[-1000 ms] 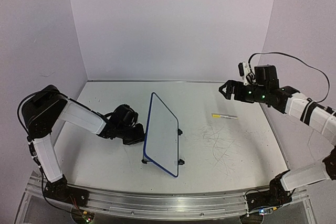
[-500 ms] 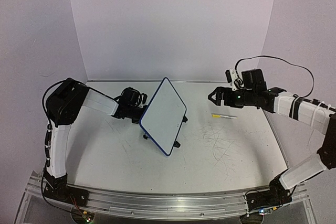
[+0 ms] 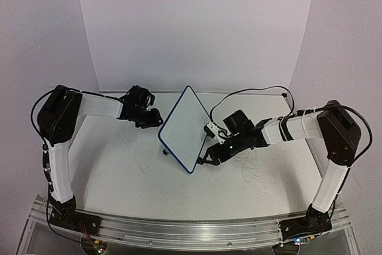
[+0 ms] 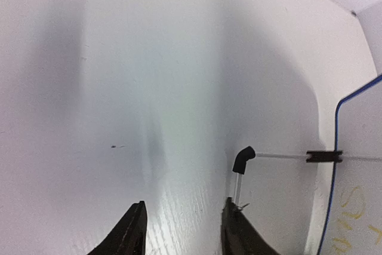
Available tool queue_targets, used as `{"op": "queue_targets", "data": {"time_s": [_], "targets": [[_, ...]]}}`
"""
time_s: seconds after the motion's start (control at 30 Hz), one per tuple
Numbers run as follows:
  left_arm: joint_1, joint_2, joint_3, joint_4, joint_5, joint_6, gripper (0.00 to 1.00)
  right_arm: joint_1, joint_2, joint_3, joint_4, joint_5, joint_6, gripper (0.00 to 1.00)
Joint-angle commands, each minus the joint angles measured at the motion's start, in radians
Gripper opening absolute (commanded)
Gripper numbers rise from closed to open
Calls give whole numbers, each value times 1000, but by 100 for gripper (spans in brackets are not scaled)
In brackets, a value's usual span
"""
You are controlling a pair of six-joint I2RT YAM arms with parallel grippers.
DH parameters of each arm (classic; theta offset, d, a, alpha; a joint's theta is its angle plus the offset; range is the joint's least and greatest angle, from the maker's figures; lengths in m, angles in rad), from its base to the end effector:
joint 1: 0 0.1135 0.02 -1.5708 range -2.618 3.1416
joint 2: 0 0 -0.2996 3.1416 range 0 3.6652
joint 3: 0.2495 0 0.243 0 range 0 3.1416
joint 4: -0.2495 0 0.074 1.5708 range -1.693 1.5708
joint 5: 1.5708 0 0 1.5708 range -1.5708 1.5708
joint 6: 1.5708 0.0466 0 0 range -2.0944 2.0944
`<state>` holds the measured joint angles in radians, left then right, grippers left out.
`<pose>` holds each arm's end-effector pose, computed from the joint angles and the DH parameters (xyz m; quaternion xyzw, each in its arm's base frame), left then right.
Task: Write a sentence on the whiteboard
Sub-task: Move the whiteboard to the center of the board.
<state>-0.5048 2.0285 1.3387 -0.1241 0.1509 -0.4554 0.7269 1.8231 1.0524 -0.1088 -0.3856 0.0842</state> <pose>0.3946 -0.2260 0.1914 0.0507 0.9256 -0.2323 0.2944 0.2725 0.2658 0.1923 -0.3532 0.8557 0.2968 0.2344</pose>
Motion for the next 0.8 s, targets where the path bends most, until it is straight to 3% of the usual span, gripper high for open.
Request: {"op": "queue_targets", "data": {"time_s": [0.0, 0.13, 0.4, 0.77], "targets": [[20, -210, -58, -105, -115, 37, 47, 15, 6, -22, 207, -94, -69, 67], [33, -365, -145, -140, -166, 36, 53, 36, 53, -16, 231, -110, -123, 63], [35, -666, -304, -184, -244, -1, 58, 107, 89, -45, 283, 57, -204, 52], [35, -808, -374, -198, -264, -21, 63, 165, 109, -75, 351, 217, -177, 25]]}}
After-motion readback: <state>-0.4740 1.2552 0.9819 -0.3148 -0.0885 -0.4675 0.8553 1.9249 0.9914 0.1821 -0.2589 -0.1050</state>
